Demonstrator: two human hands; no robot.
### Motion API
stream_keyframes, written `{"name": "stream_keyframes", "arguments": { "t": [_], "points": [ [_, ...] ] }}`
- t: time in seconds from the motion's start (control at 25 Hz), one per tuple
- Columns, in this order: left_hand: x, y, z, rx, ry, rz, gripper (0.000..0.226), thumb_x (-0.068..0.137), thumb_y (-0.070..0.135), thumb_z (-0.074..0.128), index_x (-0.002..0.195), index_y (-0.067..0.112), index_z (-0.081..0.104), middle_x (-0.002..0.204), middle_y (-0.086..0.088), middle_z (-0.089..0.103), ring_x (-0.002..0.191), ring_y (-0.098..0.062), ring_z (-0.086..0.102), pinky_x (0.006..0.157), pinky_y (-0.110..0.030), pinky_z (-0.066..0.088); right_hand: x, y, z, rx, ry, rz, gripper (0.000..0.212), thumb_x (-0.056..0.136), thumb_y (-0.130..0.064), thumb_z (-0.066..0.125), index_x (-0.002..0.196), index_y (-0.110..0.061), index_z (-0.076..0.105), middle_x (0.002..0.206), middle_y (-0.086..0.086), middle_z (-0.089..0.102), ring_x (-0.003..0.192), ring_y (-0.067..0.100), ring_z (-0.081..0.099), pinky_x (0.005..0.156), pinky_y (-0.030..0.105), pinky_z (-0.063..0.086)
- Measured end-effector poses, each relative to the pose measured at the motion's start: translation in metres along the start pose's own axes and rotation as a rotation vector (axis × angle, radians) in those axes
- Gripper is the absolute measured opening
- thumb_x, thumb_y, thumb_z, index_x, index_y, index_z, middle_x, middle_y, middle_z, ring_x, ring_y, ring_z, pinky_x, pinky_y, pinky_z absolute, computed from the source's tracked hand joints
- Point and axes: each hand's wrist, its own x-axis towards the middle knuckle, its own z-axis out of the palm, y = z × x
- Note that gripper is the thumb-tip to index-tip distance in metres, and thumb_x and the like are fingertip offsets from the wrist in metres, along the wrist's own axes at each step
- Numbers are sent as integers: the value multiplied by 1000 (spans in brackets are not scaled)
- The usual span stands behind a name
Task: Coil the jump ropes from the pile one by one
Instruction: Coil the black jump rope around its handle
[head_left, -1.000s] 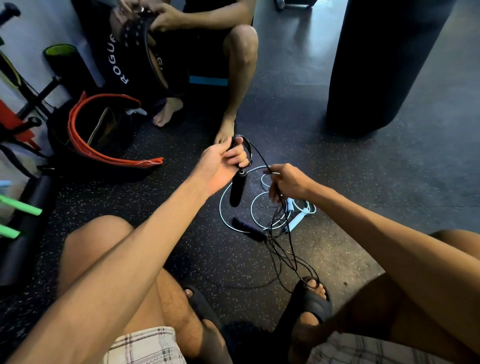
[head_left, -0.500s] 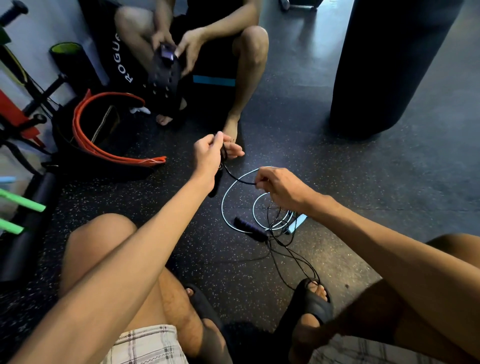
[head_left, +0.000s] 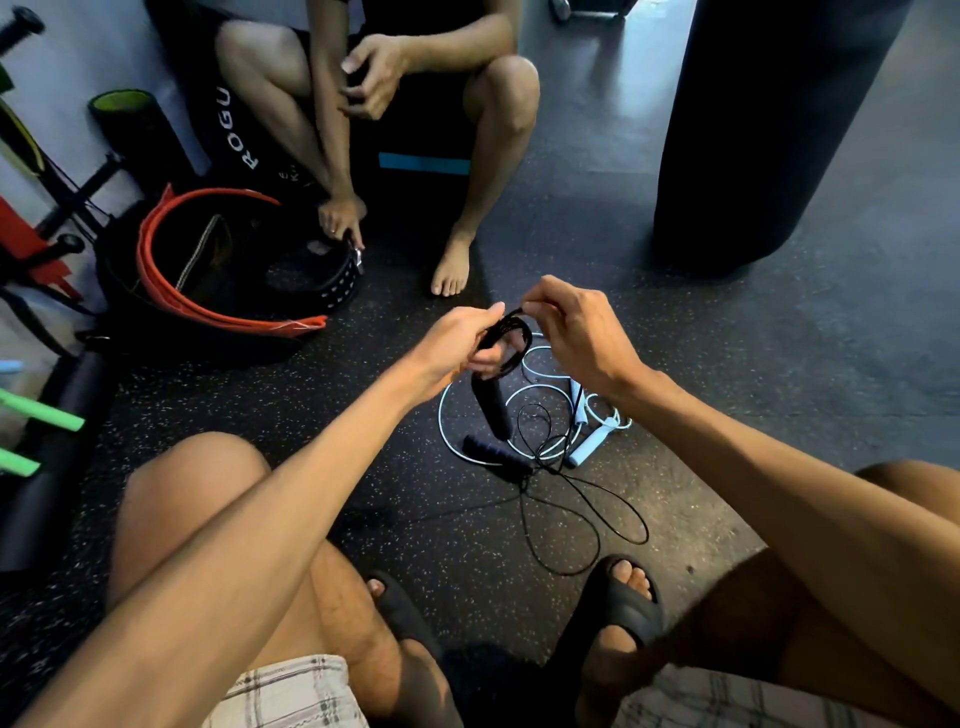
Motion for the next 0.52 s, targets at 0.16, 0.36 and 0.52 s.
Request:
{"name": "stream_keyframes", "arguments": {
  "t": [0.16,0.36,0.52],
  "points": [
    [-3,9,1,-206,-112,-42,39,104,25,28,78,8,51,47,8,22,43,-10,16,53,-29,16,1,3,1,97,26,190,22,95,-26,60,84,-10,50,57,-4,52,48,13,41,49,25,38],
    [2,8,-3,-611,-89,-19,32,105,24,28,83,11,48,50,9,24,43,-7,21,50,-24,24,-3,10,9,249,-169,466,17,101,-22,49,91,-12,40,62,9,66,53,22,63,59,46,58],
    [3,10,-9,-784,58,34,32,105,23,26,85,10,48,51,7,31,45,-9,26,53,-24,29,-15,20,21,212,-487,571,14,100,-19,51,89,-12,44,83,17,74,80,31,73,75,48,58]
  ]
}}
